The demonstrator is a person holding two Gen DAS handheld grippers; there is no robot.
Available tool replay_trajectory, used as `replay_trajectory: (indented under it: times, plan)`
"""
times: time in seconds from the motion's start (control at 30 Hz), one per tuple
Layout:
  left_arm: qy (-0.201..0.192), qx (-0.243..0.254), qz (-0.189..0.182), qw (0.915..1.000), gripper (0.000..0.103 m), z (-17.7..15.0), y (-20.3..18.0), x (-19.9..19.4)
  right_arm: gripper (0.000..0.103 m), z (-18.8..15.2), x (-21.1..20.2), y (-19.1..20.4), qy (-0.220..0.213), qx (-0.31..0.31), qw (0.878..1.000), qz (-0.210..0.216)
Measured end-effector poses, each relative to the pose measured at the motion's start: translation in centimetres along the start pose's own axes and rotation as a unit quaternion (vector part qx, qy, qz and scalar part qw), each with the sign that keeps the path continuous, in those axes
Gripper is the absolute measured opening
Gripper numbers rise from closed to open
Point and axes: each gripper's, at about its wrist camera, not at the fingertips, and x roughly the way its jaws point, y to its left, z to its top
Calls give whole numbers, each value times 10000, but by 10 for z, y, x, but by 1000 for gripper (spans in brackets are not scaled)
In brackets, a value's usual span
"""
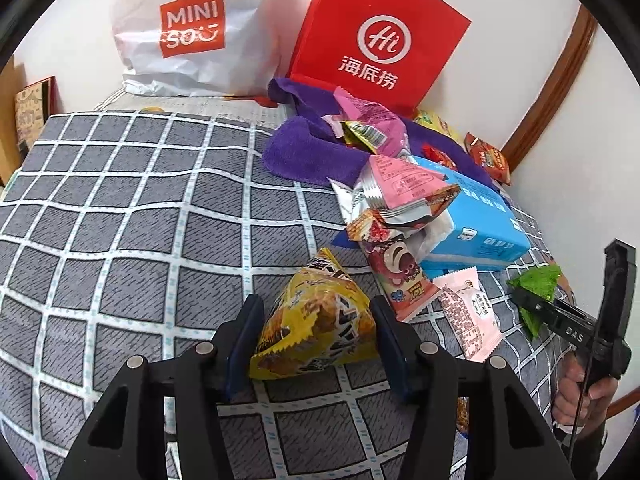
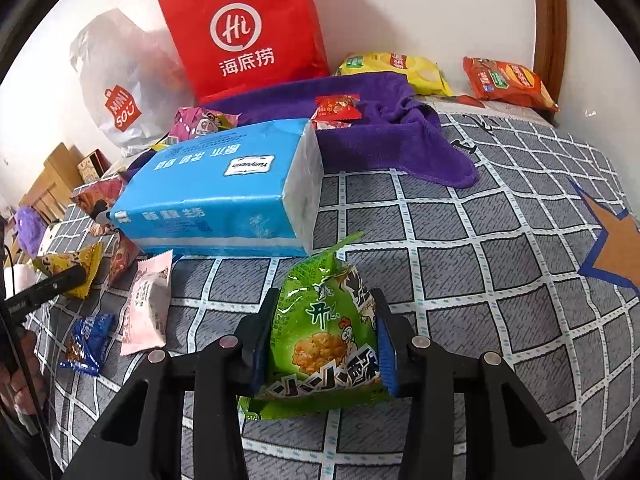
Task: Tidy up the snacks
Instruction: 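Lift the green and yellow bags off the bedspread with both tools, then carry both held bags over the purple towel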
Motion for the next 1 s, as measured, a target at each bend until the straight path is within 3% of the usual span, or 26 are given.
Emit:
replay_trajectory:
  times: [0.4,0.5,1.0]
  plan:
    - [-184,166,-169,9996,52,2,-29,-56,43,1,-70,17,-482,-58,9988,-100]
    - [-253,242,-177,9992,52,7,-39,-67,43,5,-85,24,-574,-118,9983,42]
    - [-304,529,-478,9970,52,58,-86,-88,43,62,-120,48,-786,-372,9962,30]
